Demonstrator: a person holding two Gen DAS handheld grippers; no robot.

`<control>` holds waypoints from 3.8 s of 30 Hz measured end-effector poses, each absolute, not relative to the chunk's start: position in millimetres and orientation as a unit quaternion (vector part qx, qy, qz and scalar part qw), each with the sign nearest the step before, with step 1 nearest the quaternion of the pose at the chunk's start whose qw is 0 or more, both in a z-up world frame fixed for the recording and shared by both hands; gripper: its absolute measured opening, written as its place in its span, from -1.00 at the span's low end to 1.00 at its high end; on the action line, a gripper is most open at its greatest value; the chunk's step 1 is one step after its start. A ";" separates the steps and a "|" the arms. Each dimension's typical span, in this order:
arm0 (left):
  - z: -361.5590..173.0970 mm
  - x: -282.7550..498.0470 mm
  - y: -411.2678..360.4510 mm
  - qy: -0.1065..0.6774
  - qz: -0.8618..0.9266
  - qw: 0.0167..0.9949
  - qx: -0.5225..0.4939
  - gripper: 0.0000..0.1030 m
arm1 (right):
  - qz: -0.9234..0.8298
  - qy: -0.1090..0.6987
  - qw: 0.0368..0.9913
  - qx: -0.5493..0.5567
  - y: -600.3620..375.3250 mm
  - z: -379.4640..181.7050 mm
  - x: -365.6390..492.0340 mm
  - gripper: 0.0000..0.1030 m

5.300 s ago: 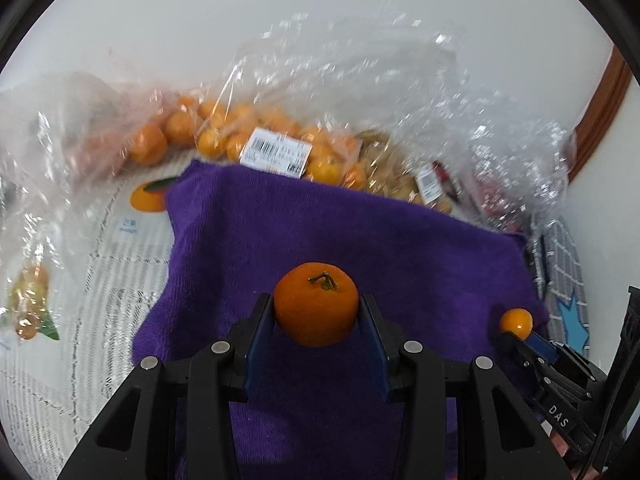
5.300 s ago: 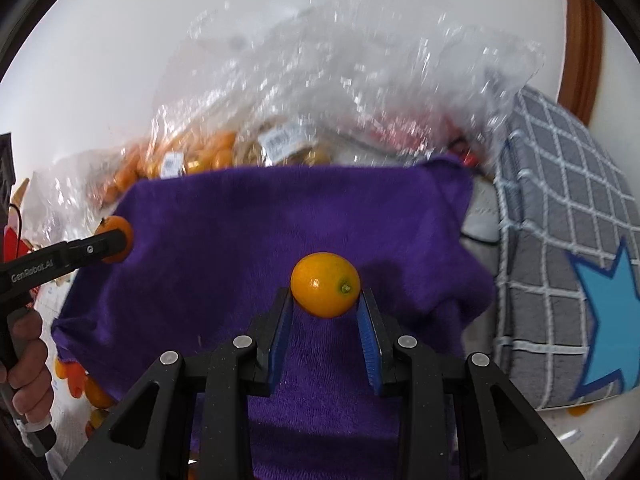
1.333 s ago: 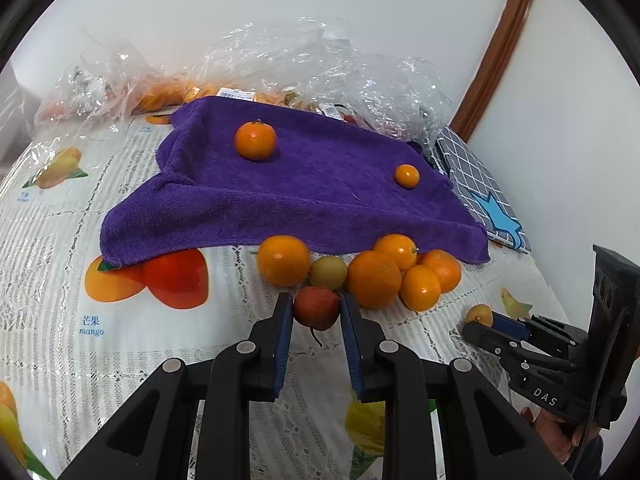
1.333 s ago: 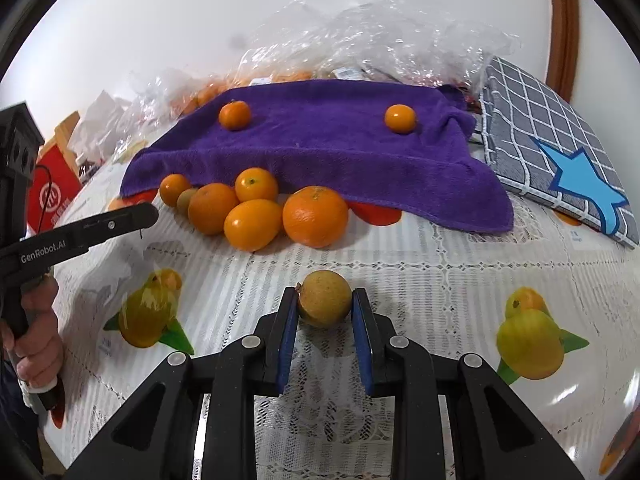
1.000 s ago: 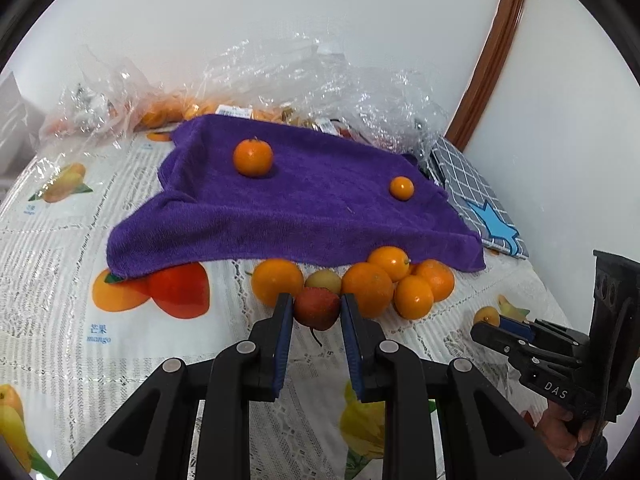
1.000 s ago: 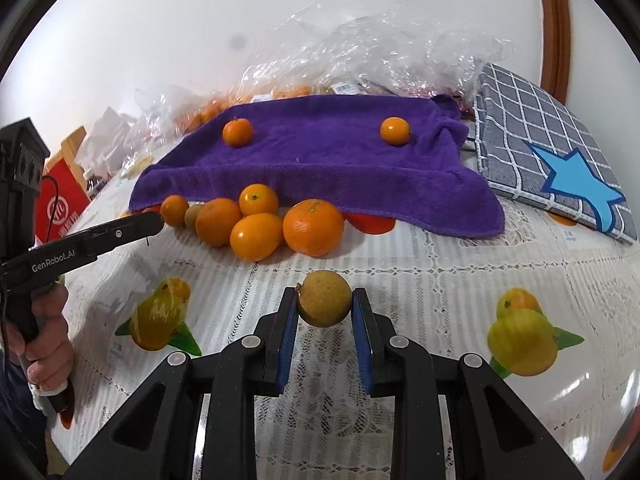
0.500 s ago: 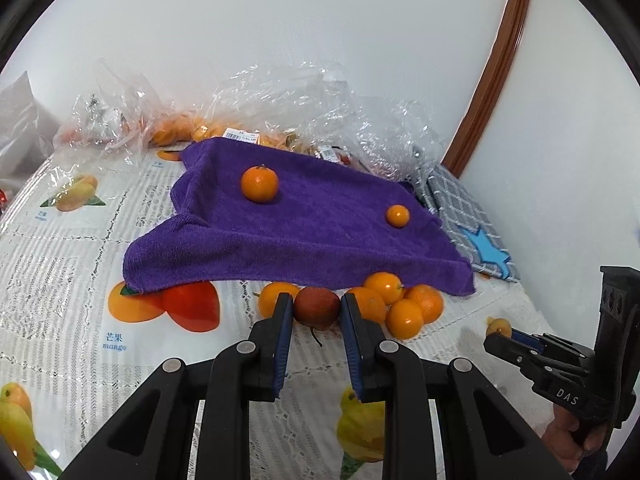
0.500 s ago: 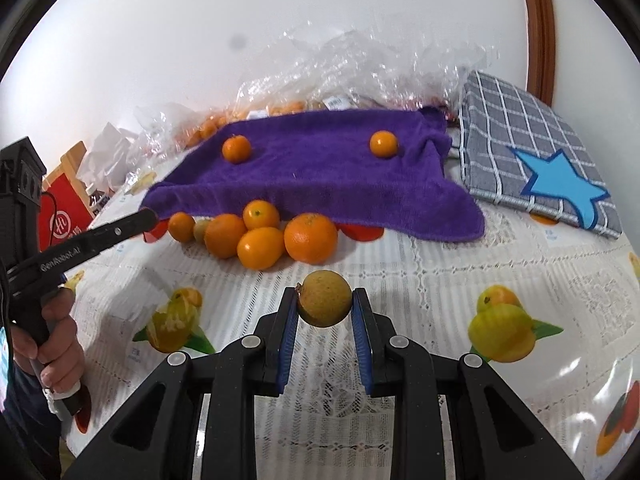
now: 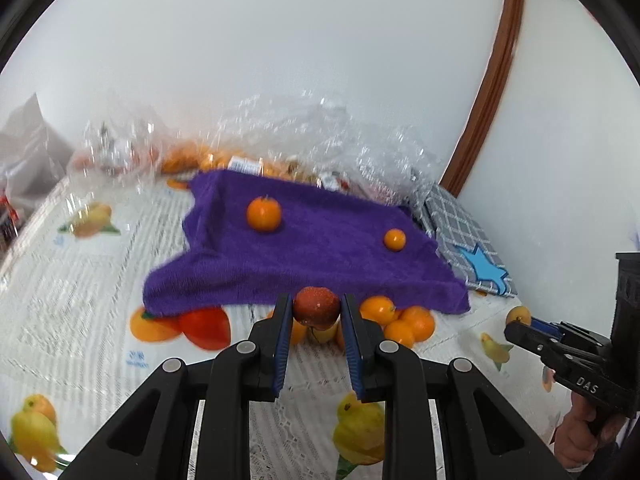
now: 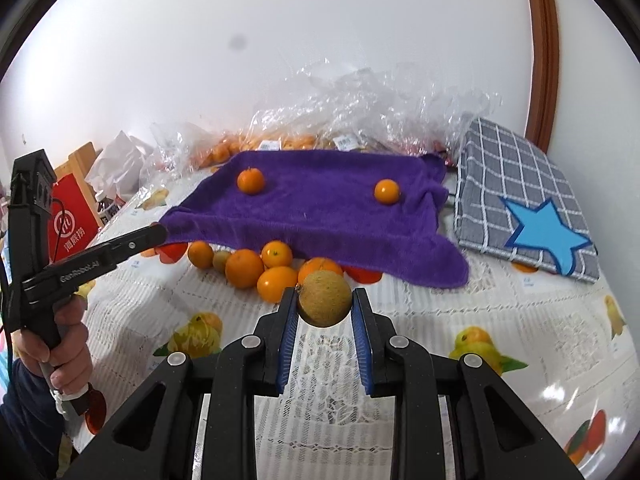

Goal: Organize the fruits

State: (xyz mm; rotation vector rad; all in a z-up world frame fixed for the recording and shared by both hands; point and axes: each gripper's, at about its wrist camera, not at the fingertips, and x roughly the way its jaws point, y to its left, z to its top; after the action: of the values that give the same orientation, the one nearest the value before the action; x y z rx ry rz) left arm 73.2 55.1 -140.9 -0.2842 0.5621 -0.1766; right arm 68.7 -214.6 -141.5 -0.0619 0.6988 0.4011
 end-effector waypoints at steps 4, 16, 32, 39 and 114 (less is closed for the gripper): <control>-115.6 69.4 53.4 0.251 -0.088 0.956 -0.121 -0.55 | 0.194 0.334 0.922 -0.018 -220.2 -132.5 74.0 -0.48; -90.4 103.8 70.1 0.252 -0.077 0.951 -0.161 -0.55 | 0.175 0.327 0.929 -0.005 -214.7 -115.8 110.8 -0.48; -110.0 176.3 88.8 0.277 -0.043 0.938 -0.207 -0.55 | 0.179 0.320 0.930 0.028 -204.1 -113.0 193.0 -0.48; -143.4 210.9 88.6 0.297 -0.037 0.926 -0.231 -0.55 | 0.174 0.334 0.925 0.056 -211.6 -135.4 231.5 -0.48; -158.4 199.2 69.9 0.289 -0.027 0.944 -0.159 -0.02 | 0.148 0.340 0.928 0.036 -206.9 -156.9 211.9 0.05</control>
State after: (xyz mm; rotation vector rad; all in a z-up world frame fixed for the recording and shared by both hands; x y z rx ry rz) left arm 199.2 69.9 -158.4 -0.3232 0.5886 -0.0556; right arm 211.9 -206.9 -156.9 0.0734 0.6973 0.3029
